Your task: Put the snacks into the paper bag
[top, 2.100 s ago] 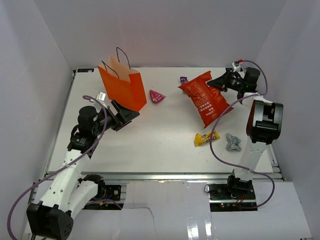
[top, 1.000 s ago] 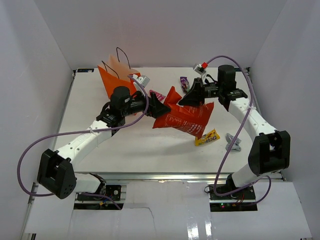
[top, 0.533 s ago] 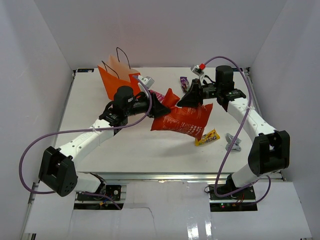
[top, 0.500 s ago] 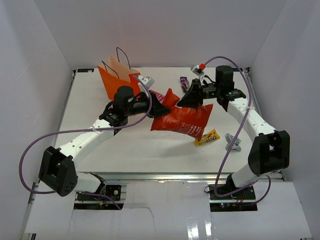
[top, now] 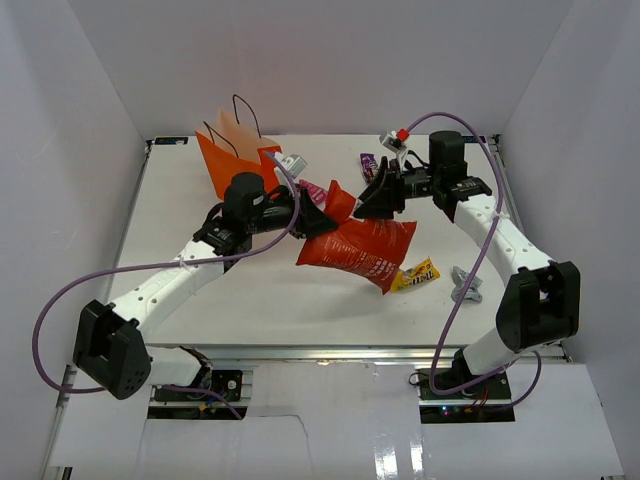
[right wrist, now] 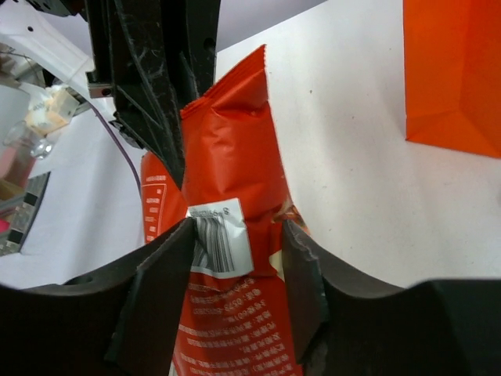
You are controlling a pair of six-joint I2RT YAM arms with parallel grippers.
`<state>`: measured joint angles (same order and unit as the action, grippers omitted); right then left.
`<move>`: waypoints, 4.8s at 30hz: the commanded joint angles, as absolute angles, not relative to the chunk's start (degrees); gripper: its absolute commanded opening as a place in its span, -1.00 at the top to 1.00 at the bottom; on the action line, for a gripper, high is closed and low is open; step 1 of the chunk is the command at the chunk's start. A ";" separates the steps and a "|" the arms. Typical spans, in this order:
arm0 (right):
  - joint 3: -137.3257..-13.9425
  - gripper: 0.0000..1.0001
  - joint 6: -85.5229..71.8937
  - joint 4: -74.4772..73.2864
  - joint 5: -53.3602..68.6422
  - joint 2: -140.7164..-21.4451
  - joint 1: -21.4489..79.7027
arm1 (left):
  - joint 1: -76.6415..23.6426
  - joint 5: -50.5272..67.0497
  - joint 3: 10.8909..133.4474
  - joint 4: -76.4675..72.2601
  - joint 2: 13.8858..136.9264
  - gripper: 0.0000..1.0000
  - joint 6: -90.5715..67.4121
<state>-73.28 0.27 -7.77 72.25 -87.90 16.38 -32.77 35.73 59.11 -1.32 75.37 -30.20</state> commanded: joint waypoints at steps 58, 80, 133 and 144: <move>-80.77 -0.95 4.13 -12.30 46.14 -88.33 -2.20 | -33.05 -55.20 107.75 12.22 74.44 1.00 -17.40; -78.40 -0.96 3.52 -11.69 46.32 -87.89 -3.69 | -33.05 -52.48 107.84 33.48 77.96 1.00 -37.08; -81.90 -0.93 30.19 -38.68 58.88 -93.77 -3.25 | -17.40 -22.69 111.00 33.68 88.69 -0.96 -36.84; -73.84 -0.80 92.89 -71.55 36.50 -95.90 5.01 | -17.31 9.48 92.91 12.30 72.34 -0.96 -20.92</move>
<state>-78.19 76.01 -63.83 44.36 -99.70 3.97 -17.54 -3.14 94.78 17.78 77.62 -25.43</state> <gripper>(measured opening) 0.904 0.978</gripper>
